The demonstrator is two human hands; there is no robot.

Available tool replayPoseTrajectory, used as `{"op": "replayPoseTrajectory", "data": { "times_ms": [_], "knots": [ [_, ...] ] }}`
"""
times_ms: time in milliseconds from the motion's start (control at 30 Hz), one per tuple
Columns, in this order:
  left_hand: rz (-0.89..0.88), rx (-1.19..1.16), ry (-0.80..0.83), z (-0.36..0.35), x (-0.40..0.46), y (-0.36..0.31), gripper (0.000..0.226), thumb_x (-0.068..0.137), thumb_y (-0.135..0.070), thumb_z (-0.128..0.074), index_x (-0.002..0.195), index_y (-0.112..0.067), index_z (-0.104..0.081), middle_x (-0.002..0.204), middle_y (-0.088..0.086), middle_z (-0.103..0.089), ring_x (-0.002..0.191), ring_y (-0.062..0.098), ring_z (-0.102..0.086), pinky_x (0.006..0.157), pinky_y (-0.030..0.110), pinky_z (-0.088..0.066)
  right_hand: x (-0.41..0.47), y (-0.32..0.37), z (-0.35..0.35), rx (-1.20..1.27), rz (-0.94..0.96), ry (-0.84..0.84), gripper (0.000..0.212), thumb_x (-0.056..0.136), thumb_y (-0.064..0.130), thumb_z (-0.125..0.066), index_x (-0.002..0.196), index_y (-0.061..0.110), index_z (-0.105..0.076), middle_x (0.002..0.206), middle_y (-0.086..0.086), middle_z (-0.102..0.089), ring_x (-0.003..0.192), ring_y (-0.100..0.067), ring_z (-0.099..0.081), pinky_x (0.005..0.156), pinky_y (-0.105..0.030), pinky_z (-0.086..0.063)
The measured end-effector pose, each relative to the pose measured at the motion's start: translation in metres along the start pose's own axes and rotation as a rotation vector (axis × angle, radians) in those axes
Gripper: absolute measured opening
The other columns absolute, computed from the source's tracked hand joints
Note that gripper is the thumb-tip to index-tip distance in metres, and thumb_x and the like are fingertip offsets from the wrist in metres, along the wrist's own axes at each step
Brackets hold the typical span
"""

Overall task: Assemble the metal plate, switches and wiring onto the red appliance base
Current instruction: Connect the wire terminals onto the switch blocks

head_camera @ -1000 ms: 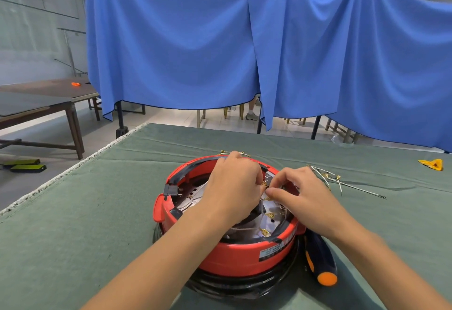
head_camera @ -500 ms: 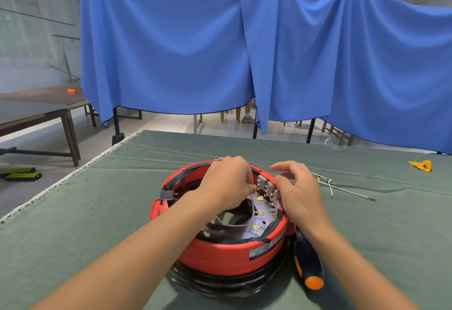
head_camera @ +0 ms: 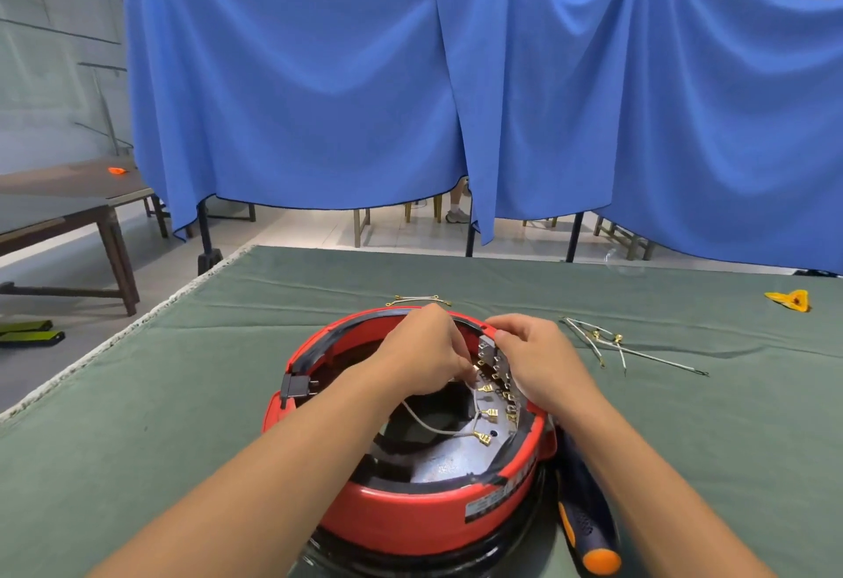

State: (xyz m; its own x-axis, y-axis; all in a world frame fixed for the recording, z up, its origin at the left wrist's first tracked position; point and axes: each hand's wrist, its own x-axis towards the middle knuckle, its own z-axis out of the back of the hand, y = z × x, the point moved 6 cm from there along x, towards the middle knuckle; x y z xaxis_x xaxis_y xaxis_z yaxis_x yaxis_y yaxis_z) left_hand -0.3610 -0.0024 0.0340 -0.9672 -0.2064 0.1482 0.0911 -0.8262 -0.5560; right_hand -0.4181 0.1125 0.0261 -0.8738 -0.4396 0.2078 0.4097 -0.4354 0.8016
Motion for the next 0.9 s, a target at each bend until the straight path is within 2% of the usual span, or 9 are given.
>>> {"op": "replayPoseTrajectory", "data": {
  "times_ms": [67, 167, 300, 433, 633, 767, 900],
  "knots": [
    [-0.006, -0.038, -0.007, -0.001, -0.003, 0.000, 0.002, 0.075, -0.018, -0.077, 0.075, -0.016, -0.079, 0.063, -0.001, -0.067, 0.063, 0.013, -0.056, 0.064, 0.030, -0.048, -0.002, 0.001, 0.002, -0.036, 0.000, -0.018, 0.024, 0.096, 0.014, -0.049, 0.106, 0.018, -0.071, 0.094, 0.006, -0.066, 0.097, -0.015, -0.060, 0.083, -0.028, -0.043],
    [-0.008, -0.046, -0.006, -0.004, -0.008, -0.003, 0.004, 0.076, -0.018, -0.077, 0.077, -0.015, -0.079, 0.067, 0.000, -0.069, 0.068, 0.014, -0.059, 0.069, 0.033, -0.051, -0.009, 0.000, 0.002, -0.057, -0.004, -0.033, 0.027, 0.096, 0.012, -0.047, 0.110, 0.015, -0.070, 0.104, 0.001, -0.069, 0.101, -0.018, -0.060, 0.085, -0.028, -0.043],
    [-0.005, -0.045, -0.018, -0.005, -0.012, -0.003, 0.006, 0.077, -0.018, -0.076, 0.078, -0.014, -0.079, 0.069, 0.002, -0.070, 0.067, 0.015, -0.058, 0.069, 0.033, -0.051, -0.013, -0.001, 0.003, -0.029, -0.003, -0.050, 0.026, 0.095, 0.010, -0.049, 0.107, 0.015, -0.072, 0.096, 0.003, -0.069, 0.101, -0.019, -0.061, 0.087, -0.031, -0.045],
    [0.012, -0.076, -0.033, 0.001, -0.008, 0.001, 0.004, 0.077, -0.019, -0.076, 0.077, -0.016, -0.079, 0.070, 0.000, -0.071, 0.070, 0.014, -0.062, 0.068, 0.031, -0.052, -0.011, 0.002, 0.005, -0.013, 0.003, -0.058, 0.025, 0.094, 0.011, -0.050, 0.102, 0.017, -0.073, 0.082, 0.009, -0.065, 0.092, -0.017, -0.061, 0.080, -0.029, -0.045],
    [0.003, -0.109, -0.009, 0.002, -0.005, 0.002, 0.003, 0.076, -0.018, -0.077, 0.078, -0.016, -0.079, 0.064, -0.008, -0.068, 0.064, 0.004, -0.059, 0.055, 0.014, -0.040, -0.006, -0.003, 0.002, -0.009, 0.014, -0.071, 0.024, 0.093, 0.013, -0.051, 0.091, 0.025, -0.072, 0.074, 0.014, -0.064, 0.076, -0.011, -0.060, 0.064, -0.025, -0.041],
    [-0.004, -0.108, -0.003, -0.002, -0.004, 0.003, 0.002, 0.075, -0.017, -0.078, 0.077, -0.016, -0.079, 0.070, -0.004, -0.070, 0.064, 0.005, -0.059, 0.056, 0.016, -0.040, -0.004, -0.004, 0.001, 0.002, 0.027, -0.059, 0.025, 0.092, 0.013, -0.050, 0.083, 0.030, -0.067, 0.068, 0.014, -0.063, 0.061, -0.006, -0.054, 0.054, -0.022, -0.038],
    [-0.012, -0.098, 0.010, -0.007, -0.004, 0.002, 0.005, 0.077, -0.016, -0.077, 0.080, -0.014, -0.079, 0.071, -0.003, -0.071, 0.066, 0.006, -0.061, 0.058, 0.016, -0.041, -0.006, -0.005, 0.002, 0.011, 0.022, -0.059, 0.026, 0.092, 0.013, -0.050, 0.082, 0.031, -0.066, 0.068, 0.013, -0.063, 0.060, -0.007, -0.053, 0.054, -0.023, -0.038]
  ]
}}
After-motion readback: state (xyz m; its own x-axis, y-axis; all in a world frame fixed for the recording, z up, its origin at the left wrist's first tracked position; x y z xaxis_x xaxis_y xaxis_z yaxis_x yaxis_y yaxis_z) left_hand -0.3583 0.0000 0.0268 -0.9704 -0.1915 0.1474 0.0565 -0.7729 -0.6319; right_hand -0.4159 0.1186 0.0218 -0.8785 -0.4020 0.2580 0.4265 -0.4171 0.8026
